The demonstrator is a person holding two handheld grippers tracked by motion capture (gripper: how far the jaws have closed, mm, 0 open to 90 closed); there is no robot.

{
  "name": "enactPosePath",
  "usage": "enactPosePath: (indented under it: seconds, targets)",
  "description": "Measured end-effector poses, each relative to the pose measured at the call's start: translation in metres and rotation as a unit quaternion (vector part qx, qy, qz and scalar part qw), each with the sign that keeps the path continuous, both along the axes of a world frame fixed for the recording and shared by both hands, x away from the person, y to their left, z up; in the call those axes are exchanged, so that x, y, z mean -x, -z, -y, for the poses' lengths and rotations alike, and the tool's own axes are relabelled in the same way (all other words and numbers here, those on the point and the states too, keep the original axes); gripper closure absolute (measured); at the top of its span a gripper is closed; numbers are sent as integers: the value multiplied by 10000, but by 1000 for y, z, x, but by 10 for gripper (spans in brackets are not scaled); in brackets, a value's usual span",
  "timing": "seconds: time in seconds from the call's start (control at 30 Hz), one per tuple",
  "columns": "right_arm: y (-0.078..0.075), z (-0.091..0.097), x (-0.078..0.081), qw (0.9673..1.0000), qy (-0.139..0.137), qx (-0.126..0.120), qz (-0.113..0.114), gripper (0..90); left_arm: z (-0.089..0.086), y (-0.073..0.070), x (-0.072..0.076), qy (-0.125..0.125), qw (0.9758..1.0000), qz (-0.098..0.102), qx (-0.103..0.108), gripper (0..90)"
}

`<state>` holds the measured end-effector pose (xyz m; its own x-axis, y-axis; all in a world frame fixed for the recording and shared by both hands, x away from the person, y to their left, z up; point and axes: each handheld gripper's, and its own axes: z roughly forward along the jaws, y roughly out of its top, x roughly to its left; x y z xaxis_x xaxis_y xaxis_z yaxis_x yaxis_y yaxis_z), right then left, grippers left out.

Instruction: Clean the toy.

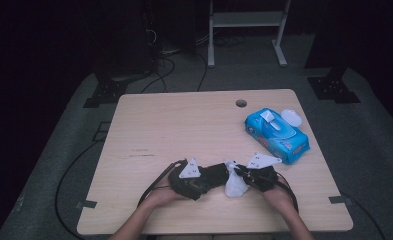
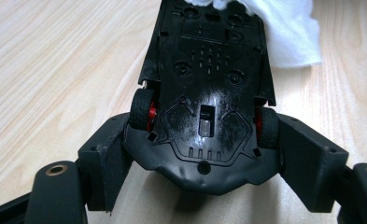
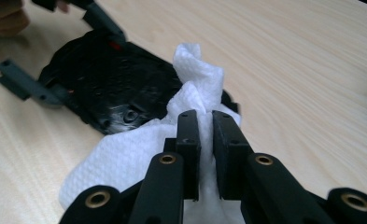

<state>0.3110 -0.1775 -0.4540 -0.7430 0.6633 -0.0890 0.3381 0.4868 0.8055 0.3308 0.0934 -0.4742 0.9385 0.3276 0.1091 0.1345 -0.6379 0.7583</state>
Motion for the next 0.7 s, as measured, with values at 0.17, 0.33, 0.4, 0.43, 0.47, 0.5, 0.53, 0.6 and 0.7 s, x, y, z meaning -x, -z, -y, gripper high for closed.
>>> enactPosePath:
  seconds: [0.17,0.33,0.4,0.43,0.47,0.5,0.53,0.6,0.7]
  targets:
    - [0,10,-4,9997,161,-111,-118,816,0,0,0,-15,10000,-8,22,240]
    - [-3,6,1,9995,-64,-248,-196,818,0,1,-1,-13,10000,-15,21,240]
    - [-4,-2,5,9992,-288,-189,-181,817,0,1,-1,-21,10000,-15,14,240]
    - [-3,-4,5,9993,-332,-95,-163,817,0,1,-1,-23,10000,-11,7,240]
    - [-1,-5,3,9993,-324,-37,-177,818,0,1,0,-37,10000,-32,21,240]
    - [0,-3,2,9993,-283,-83,-218,818,-1,1,-1,-47,10000,-22,34,240]
    - [1,0,-1,9995,-194,-112,-234,818,-2,0,-1,-53,10000,-3,43,240]
    - [0,6,-2,9997,-20,-93,-222,818,-2,-1,-2,-62,9999,7,100,240]
    - [0,7,-2,9995,15,-166,-253,818,-2,0,-2,-61,10000,5,43,240]
